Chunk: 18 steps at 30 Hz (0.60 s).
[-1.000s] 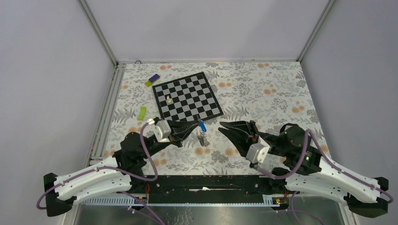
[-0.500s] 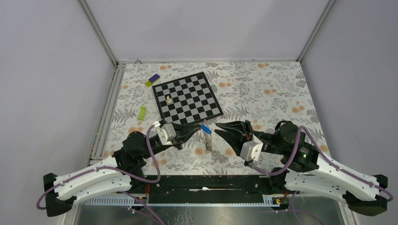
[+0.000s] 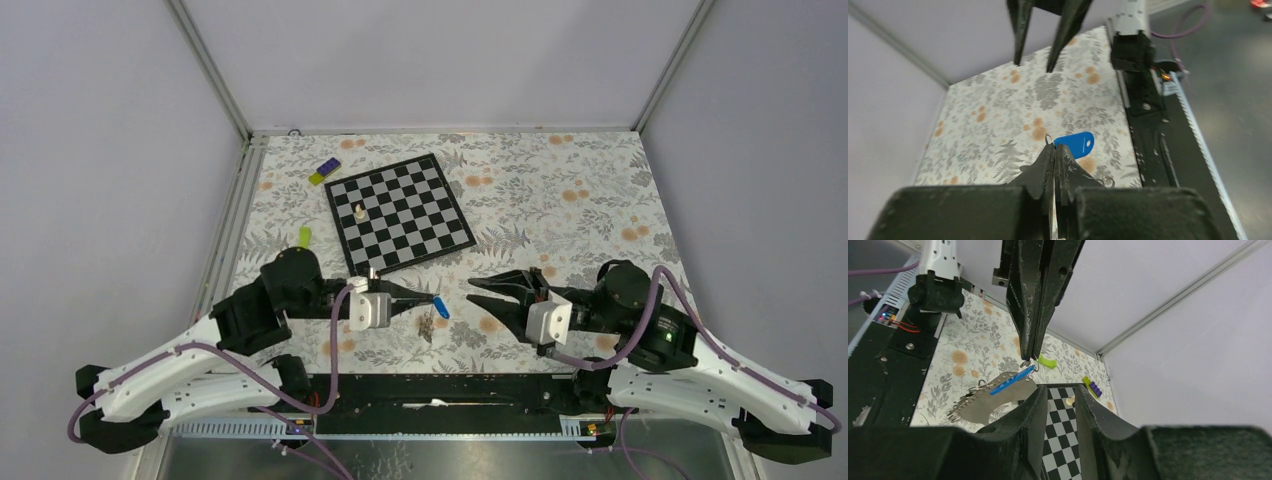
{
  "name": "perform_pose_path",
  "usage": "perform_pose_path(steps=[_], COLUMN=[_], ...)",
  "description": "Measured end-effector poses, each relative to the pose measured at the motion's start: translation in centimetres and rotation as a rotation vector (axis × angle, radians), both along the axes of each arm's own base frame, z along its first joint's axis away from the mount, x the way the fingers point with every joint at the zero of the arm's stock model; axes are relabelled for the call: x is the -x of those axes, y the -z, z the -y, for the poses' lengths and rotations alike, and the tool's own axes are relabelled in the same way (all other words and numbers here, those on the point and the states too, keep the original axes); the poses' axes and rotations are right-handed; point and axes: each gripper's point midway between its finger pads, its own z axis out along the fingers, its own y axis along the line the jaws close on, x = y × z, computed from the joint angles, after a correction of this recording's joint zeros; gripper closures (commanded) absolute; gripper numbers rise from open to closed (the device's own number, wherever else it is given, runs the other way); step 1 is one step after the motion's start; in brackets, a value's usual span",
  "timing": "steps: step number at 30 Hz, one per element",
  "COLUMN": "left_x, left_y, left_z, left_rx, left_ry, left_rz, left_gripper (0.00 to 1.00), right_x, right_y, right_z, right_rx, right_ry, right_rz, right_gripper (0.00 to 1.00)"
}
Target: Remove the keys from the keyring
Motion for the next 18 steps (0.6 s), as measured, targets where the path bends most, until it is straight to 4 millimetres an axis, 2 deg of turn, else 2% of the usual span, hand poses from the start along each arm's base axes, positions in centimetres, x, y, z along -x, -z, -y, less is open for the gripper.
perform_pose_path(steps=[6,9,13,16,18], left_x=[2.3,2.8,3.2,3.5,3.5], left_y=[0.2,2.7,6.5,7.7,7.6], left_z=[1.3,2.2,2.2,1.6,1.4], left_rx=[-0.167,-0.278,-0.428,-0.479,-0.487], left_ry=[0.185,0.242,0.276,0.276,0.274], left_rz=[-0.046,-0.121,-0.222,-0.252,-0.255], left_gripper=[1.0,1.0,1.0,1.0,1.0], right_x=[1.1,1.3,2.0,2.3,2.4], right_y=[0.7,1.9,3.3,3.5,3.7], right_z=[0.5,0.7,1.3,1.8,1.9], right_rx=[-0.004,0.008,0.016,0.004,-0.001], right_ry=[-0.039,-0.049,-0.064,-0.066,-0.067], right_rz=[-0.023,-0.034,-0.05,-0.059,-0.07], right_gripper=[0.68,0.68,0.68,0.68,0.68])
